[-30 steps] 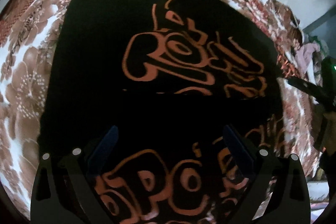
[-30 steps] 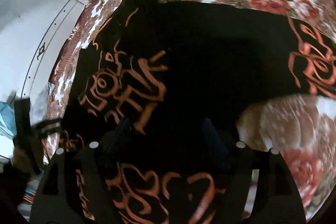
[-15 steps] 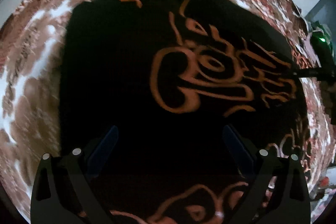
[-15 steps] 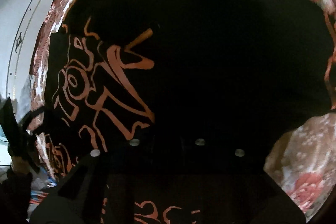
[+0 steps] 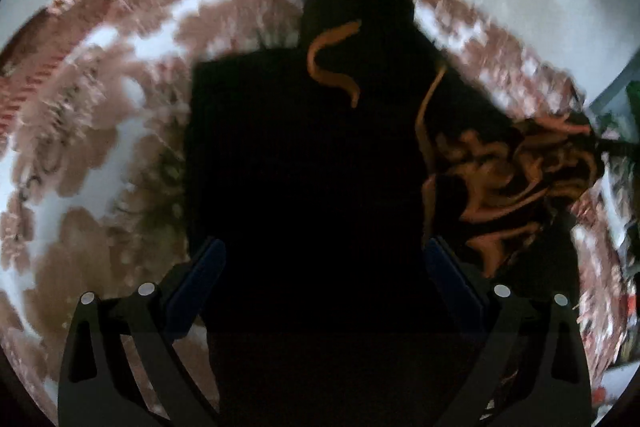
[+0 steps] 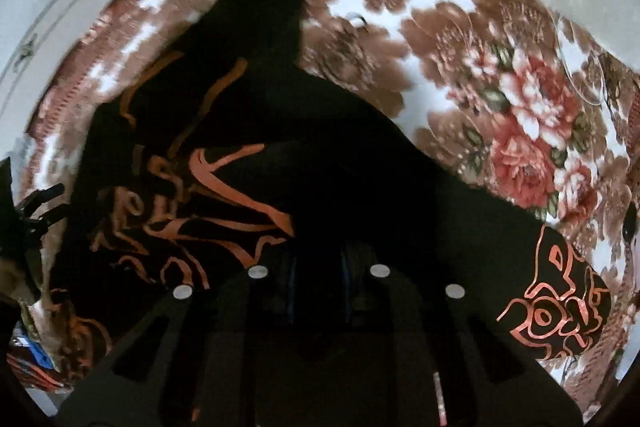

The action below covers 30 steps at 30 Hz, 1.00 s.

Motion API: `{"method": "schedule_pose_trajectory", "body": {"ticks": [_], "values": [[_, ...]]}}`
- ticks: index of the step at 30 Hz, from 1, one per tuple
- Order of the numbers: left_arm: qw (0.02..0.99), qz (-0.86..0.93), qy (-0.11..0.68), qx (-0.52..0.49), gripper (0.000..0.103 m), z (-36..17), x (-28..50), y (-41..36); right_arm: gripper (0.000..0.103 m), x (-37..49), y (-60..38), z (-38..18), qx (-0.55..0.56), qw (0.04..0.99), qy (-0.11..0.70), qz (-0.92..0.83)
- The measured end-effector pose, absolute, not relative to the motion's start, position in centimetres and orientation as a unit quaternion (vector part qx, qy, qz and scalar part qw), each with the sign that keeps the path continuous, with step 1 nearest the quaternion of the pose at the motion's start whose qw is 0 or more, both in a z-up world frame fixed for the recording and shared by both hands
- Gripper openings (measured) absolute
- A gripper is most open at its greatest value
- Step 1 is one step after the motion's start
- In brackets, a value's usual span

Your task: Fold large clothes

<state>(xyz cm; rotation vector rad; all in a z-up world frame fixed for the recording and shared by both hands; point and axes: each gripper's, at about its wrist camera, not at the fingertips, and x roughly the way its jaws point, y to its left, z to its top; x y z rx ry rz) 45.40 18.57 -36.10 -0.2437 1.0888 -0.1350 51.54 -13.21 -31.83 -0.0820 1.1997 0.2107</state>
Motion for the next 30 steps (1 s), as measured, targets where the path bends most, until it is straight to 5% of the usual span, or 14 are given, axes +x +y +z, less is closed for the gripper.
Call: {"method": "schedule_pose_trajectory", "body": {"ticks": [7,11,17,21,25,30], "values": [[0.834,-0.062,0.547,0.041,0.098,-41.0,45.4,15.0,0.022,51.1,-15.3,-41.4,0.008,0.78,0.623,0.065],[0.831,-0.066,0.55,0.044,0.099,-41.3,45.8,15.3,0.052,50.5,-16.2,-42.2,0.0,0.785,0.618,0.044],[0.817,-0.066,0.569,0.072,0.099,-40.8,46.0,15.4,0.081,47.4,-19.0,-40.2,0.04,0.787,0.615,0.03],[0.814,-0.025,0.577,0.064,0.099,-40.6,45.0,17.5,0.083,44.7,-22.0,-39.6,0.04,0.791,0.61,0.02],[0.804,0.019,0.591,-0.059,0.099,-41.1,43.4,22.4,0.083,42.4,-25.6,-40.3,0.048,0.789,0.612,0.02],[0.817,0.098,0.568,-0.028,0.098,-37.3,41.8,22.6,0.083,39.6,-32.2,-38.8,0.061,0.796,0.602,0.005]]}}
